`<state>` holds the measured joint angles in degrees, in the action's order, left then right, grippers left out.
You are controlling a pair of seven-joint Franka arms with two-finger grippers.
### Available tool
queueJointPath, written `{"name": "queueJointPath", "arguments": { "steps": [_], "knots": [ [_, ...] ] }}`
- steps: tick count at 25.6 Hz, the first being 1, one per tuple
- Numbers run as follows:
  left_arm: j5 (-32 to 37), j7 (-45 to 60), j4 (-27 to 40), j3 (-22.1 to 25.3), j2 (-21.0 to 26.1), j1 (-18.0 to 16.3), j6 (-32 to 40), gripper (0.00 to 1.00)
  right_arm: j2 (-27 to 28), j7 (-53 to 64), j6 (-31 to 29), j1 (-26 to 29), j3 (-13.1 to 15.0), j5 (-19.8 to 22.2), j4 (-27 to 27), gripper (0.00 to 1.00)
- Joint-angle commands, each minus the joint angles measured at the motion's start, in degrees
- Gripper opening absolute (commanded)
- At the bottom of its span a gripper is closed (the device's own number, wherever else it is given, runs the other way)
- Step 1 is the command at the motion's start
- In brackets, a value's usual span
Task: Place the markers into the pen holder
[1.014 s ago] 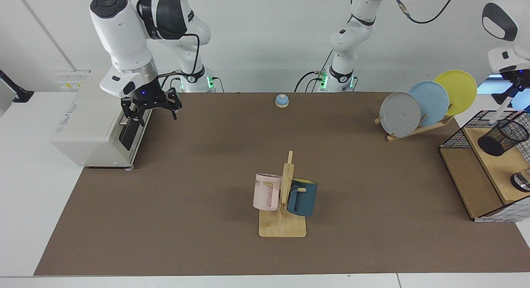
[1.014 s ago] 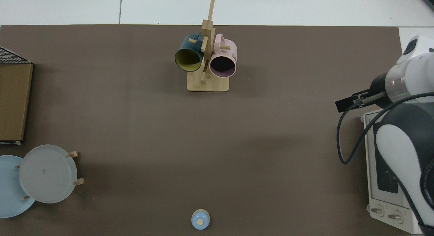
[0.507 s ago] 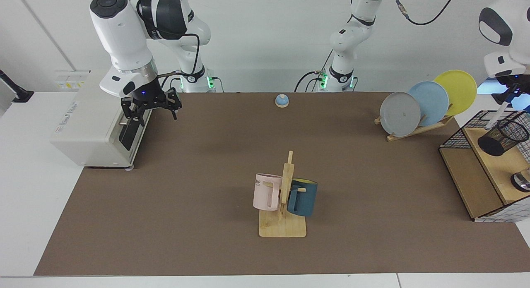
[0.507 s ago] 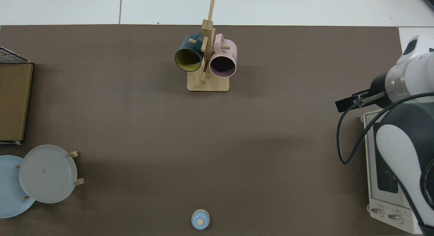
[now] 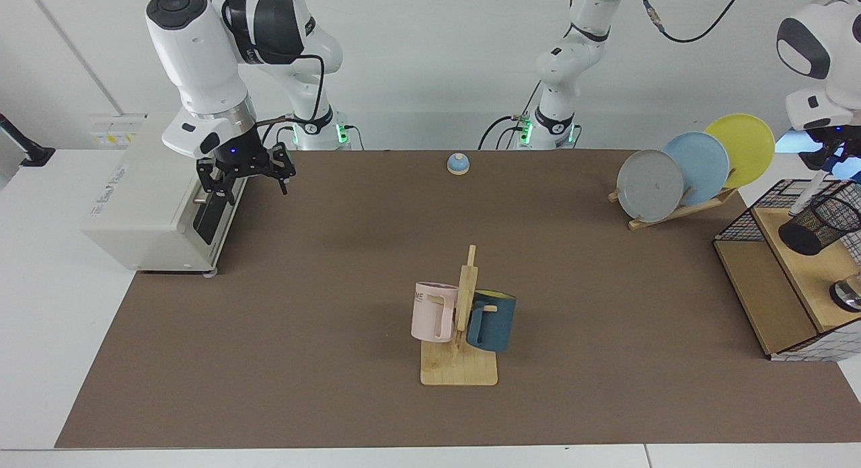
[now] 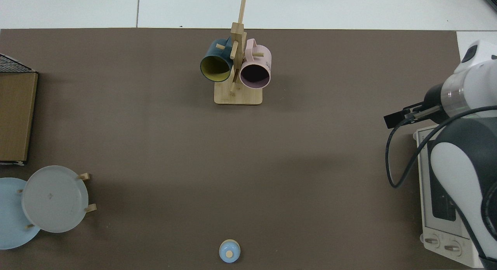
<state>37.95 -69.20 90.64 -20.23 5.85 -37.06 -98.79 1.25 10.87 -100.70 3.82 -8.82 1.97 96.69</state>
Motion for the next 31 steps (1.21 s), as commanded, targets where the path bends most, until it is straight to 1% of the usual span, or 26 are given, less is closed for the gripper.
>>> {"name": "queueJointPath", "arguments": {
  "steps": [1,17,27,31],
  "knots": [
    [-0.7,0.9,1.5,0.2,-0.8,-0.4,-1.7,0.0,-0.9,1.7,0.7,-0.2,0.4,0.4,0.6,1.0],
    [-0.6,0.2,1.3,0.3,-0.9,-0.5,-1.5,0.0,-0.9,2.0,0.7,-0.2,0.5,0.4,0.7,1.0],
    [-0.7,0.8,-0.1,0.3,-0.8,-0.7,-2.0,0.0,-0.9,2.1,0.8,-0.1,0.4,0.4,0.7,1.0],
    [-0.9,1.4,-0.3,0.0,-0.8,-0.1,-1.5,0.0,-0.9,2.1,0.7,-0.2,0.4,0.4,0.7,1.0]
  ]
}}
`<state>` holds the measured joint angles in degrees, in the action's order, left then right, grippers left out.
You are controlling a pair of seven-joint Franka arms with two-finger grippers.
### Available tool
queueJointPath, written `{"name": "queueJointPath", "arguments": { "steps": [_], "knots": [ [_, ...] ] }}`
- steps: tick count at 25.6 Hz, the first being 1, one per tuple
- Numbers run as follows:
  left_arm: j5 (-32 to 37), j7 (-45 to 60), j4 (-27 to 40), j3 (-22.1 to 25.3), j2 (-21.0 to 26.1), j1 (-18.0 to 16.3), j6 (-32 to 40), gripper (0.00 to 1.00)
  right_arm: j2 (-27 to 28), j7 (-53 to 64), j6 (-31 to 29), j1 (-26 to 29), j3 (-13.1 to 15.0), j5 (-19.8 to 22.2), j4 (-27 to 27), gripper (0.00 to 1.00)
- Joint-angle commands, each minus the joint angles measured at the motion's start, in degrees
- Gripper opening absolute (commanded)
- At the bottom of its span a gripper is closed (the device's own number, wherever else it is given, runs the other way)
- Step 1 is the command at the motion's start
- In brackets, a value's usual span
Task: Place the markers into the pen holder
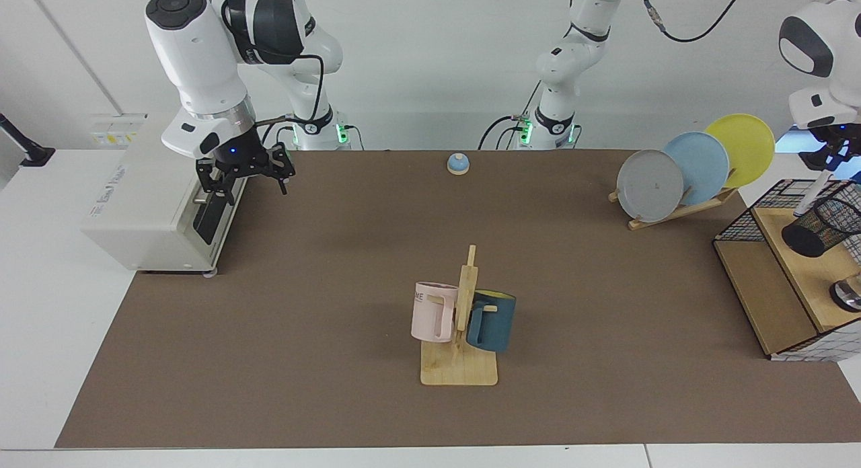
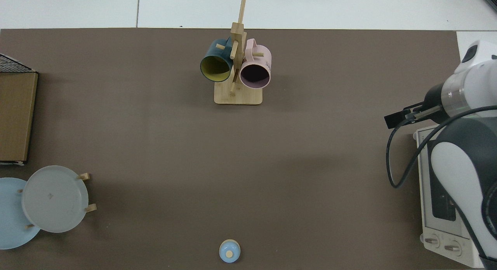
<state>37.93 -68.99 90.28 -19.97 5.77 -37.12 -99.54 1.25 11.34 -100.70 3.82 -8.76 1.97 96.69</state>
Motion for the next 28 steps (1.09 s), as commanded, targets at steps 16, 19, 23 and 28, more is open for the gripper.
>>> {"name": "queueJointPath", "arguments": {
  "steps": [16,19,23,28],
  "knots": [
    [-0.8,-2.6,-3.3,-0.8,-2.9,0.0,2.2,0.0,-0.9,1.8,0.8,-0.1,0.3,0.4,0.7,1.0],
    [-0.7,-2.7,-5.2,-0.8,-2.8,0.0,3.3,0.0,-0.9,1.8,0.7,-0.1,0.3,0.4,0.8,1.0],
    [-0.6,-2.6,-6.2,-0.9,-2.8,0.0,3.1,0.0,-0.9,1.8,0.7,-0.1,0.3,0.4,0.7,1.0],
    [-0.7,-2.5,-7.1,-0.7,-2.1,-0.2,0.7,0.0,-1.0,1.8,0.7,-0.1,0.4,0.4,0.8,1.0]
  ]
}}
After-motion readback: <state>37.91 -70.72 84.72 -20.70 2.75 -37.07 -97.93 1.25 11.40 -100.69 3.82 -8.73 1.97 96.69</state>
